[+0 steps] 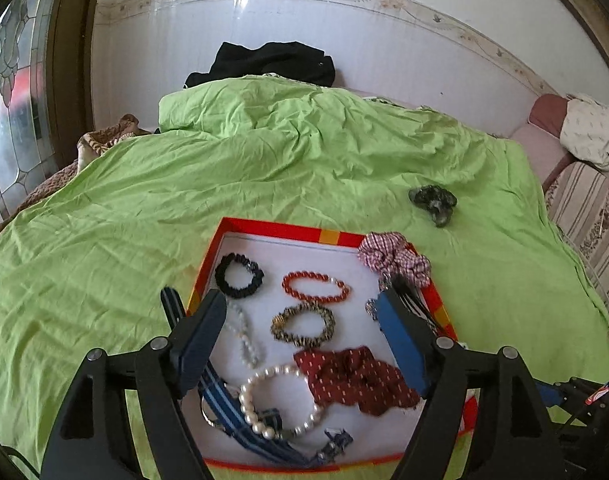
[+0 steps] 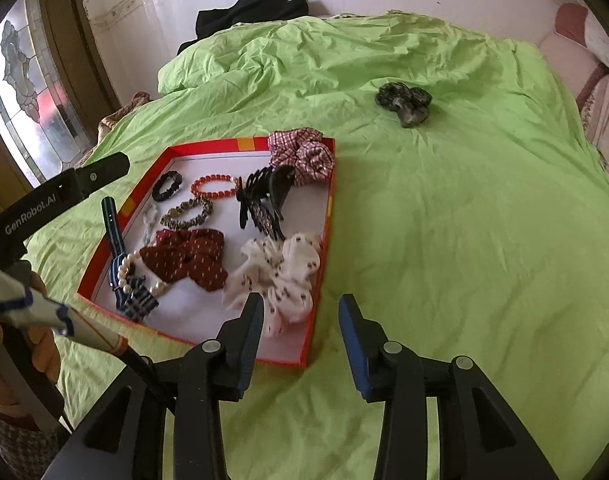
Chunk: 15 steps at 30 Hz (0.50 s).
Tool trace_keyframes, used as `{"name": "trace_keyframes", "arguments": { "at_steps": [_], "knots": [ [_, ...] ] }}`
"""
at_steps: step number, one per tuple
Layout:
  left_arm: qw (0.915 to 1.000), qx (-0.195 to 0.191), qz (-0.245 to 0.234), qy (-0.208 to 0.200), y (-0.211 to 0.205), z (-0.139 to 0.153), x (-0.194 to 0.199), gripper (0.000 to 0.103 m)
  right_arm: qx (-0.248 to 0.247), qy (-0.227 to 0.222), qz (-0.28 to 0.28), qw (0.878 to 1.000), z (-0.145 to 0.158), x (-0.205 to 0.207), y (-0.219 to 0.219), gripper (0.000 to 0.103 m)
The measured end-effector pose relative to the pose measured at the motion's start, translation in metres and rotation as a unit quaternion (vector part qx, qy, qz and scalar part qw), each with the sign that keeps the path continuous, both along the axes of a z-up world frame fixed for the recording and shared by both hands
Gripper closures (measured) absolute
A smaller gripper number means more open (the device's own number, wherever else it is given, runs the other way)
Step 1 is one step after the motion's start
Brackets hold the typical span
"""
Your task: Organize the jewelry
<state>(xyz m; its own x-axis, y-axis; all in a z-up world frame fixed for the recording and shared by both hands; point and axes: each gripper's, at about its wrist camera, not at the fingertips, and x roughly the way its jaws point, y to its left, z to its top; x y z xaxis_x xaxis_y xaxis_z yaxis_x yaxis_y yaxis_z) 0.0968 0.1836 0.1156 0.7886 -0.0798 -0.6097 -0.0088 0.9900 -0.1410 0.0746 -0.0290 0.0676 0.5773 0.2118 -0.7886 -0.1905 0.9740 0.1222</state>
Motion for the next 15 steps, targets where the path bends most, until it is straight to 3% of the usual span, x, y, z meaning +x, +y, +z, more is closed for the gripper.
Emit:
{"name": "trace_keyframes", "arguments": {
  "at_steps": [8, 15],
  "knots": [
    [0.9999, -0.011, 0.004, -0.009, -0.002, 0.004, -0.022, 0.025, -0.007, 0.007, -0.007, 1.0, -0.005, -0.019, 0.0, 0.057],
    [0.9996, 0.002, 0.023, -0.019, -0.005, 0.001, -0.039, 0.015, 0.002, 0.016, -0.009, 1.0, -0.014, -0.028, -0.002, 0.057]
  ]
}}
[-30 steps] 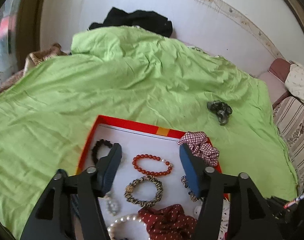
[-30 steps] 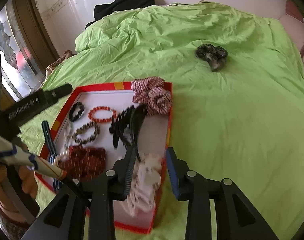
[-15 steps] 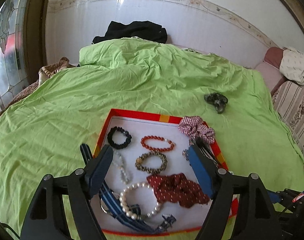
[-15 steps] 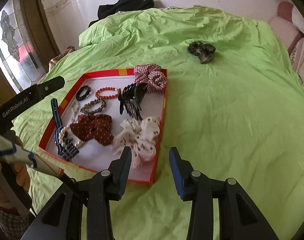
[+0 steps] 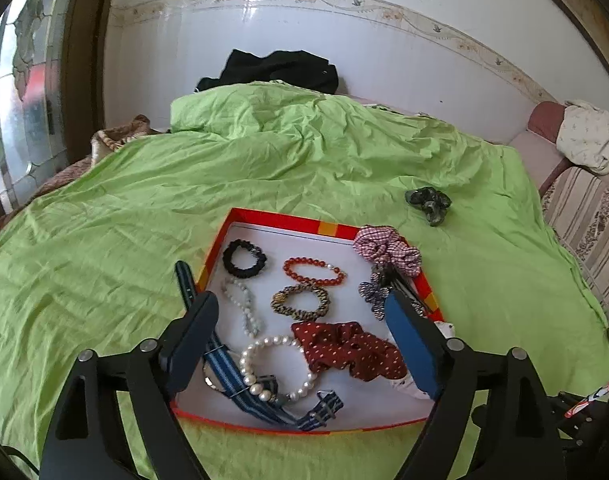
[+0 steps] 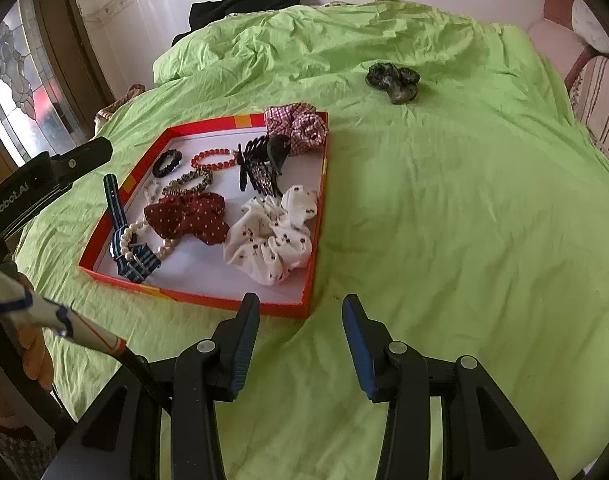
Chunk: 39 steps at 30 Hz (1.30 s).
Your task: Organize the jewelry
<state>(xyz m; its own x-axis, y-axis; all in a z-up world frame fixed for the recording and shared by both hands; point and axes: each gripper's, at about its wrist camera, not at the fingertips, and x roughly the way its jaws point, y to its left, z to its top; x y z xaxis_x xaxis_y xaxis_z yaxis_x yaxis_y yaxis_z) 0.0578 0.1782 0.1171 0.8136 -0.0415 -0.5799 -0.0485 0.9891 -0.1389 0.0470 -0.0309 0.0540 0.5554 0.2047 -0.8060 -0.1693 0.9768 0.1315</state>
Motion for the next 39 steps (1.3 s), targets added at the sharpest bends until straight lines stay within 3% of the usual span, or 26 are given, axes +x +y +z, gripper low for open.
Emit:
{"name": "trace_keyframes", "arguments": {
  "at_steps": [5, 9, 14, 19, 23, 32, 39],
  "knots": [
    [0.9988, 0.03, 0.03, -0.026, -0.006, 0.003, -0.016, 0.008, 0.003, 0.001, -0.005, 1.0, -0.003, -0.005, -0.006, 0.057],
    [0.9971, 0.033, 0.04, -0.055, -0.011, 0.004, -0.033, 0.008, 0.0, -0.001, -0.013, 1.0, -0.005, -0.01, -0.013, 0.055],
    [0.9877, 0.074, 0.091, -0.104, -0.02, 0.007, -0.066, 0.002, 0.0, -0.005, -0.018, 1.0, -0.007, -0.019, -0.019, 0.054],
    [0.9814, 0.066, 0.135, -0.119, -0.012, 0.008, -0.1, 0.0, -0.017, -0.029, -0.016, 0.999, -0.002, -0.033, -0.018, 0.053],
    [0.9801, 0.065, 0.162, -0.094, -0.004, 0.004, -0.119, 0.0, -0.023, -0.048, -0.016, 0.998, 0.004, -0.044, -0.02, 0.049],
    [0.9838, 0.082, 0.157, -0.027, -0.009, -0.005, -0.148, 0.0, -0.017, -0.055, -0.007, 0.998, 0.006, -0.066, -0.022, 0.043],
    [0.9887, 0.051, 0.14, 0.013, -0.01, -0.007, -0.146, 0.0, -0.017, -0.048, -0.005, 0.999, 0.003, -0.072, -0.018, 0.043]
  ]
}}
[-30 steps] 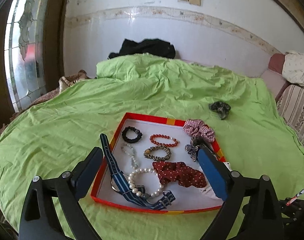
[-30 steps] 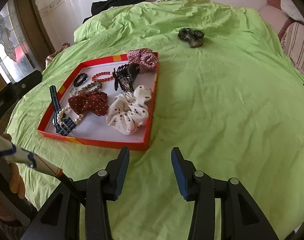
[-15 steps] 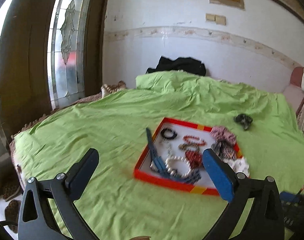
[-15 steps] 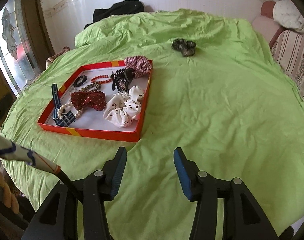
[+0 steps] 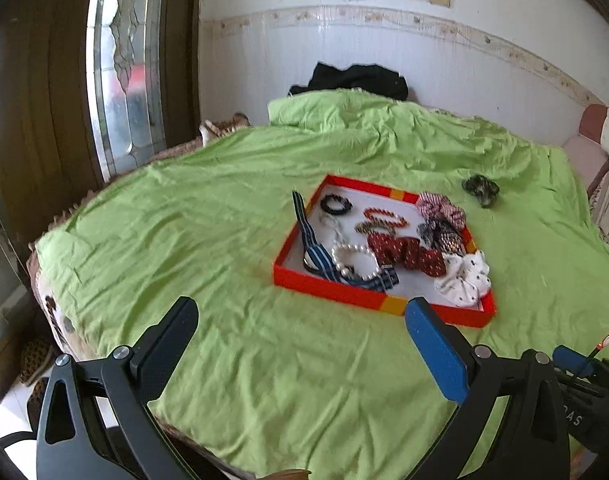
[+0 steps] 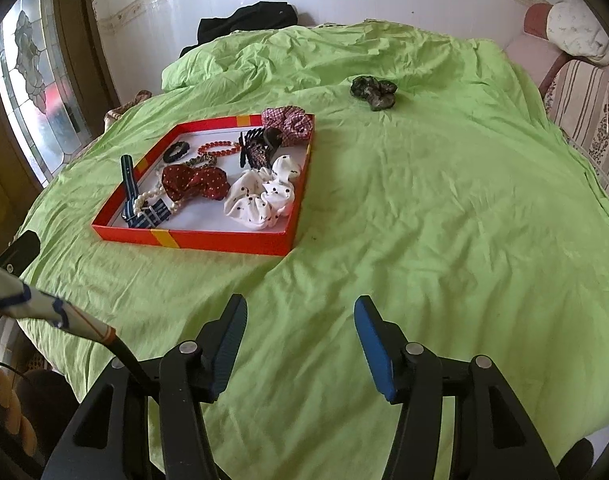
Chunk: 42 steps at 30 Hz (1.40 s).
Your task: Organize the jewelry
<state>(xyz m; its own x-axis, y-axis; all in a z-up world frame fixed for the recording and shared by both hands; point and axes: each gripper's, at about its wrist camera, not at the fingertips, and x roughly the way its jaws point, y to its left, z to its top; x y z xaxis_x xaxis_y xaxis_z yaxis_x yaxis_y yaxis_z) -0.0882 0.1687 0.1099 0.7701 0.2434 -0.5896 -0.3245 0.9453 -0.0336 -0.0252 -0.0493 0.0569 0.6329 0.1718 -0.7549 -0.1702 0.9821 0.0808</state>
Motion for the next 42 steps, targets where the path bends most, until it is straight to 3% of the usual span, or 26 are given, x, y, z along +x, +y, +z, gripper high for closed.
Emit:
{"name": "trace_keyframes", "arguments": {
  "at_steps": [11, 42],
  "knots": [
    [0.9989, 0.013, -0.022, 0.04, -0.014, -0.009, 0.01, 0.0, -0.012, -0.012, -0.003, 1.0, 0.0, -0.001, 0.003, 0.038],
    [0.9952, 0.006, -0.045, 0.086, -0.02, -0.033, 0.025, 0.0, -0.045, 0.006, -0.018, 0.999, -0.015, 0.007, 0.006, 0.034]
  ]
}}
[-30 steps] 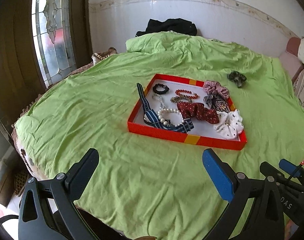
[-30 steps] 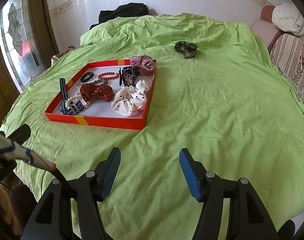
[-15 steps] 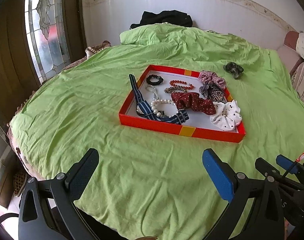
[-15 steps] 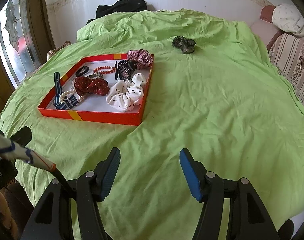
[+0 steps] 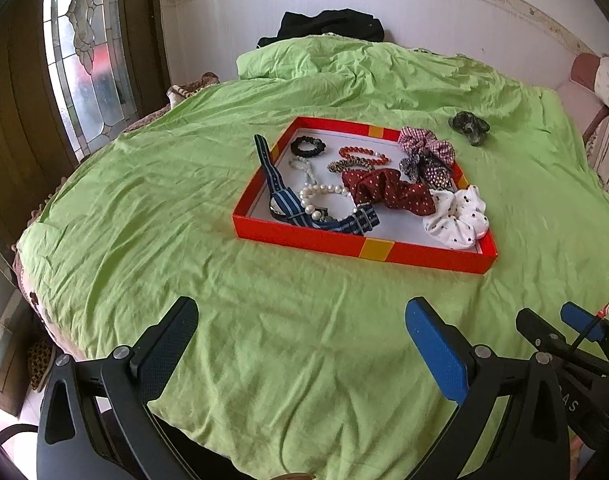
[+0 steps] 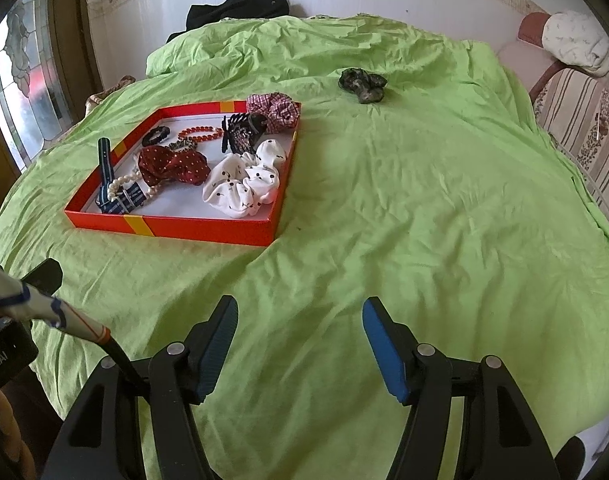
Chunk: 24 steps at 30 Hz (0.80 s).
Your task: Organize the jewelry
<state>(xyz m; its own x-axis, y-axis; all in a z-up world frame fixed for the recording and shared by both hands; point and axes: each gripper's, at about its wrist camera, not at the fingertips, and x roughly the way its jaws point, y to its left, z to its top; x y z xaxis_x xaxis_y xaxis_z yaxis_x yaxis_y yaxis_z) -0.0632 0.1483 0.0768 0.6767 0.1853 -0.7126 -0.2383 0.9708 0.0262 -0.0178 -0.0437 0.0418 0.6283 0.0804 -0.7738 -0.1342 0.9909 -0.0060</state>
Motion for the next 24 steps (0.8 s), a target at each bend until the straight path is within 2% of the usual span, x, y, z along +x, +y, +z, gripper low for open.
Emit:
{"name": "trace_keyframes", "arguments": {
  "at_steps": [24],
  "knots": [
    [0.9988, -0.025, -0.001, 0.041, 0.005, -0.028, 0.008, 0.0, -0.021, 0.009, 0.004, 1.0, -0.011, 0.001, 0.011, 0.034]
  ]
}}
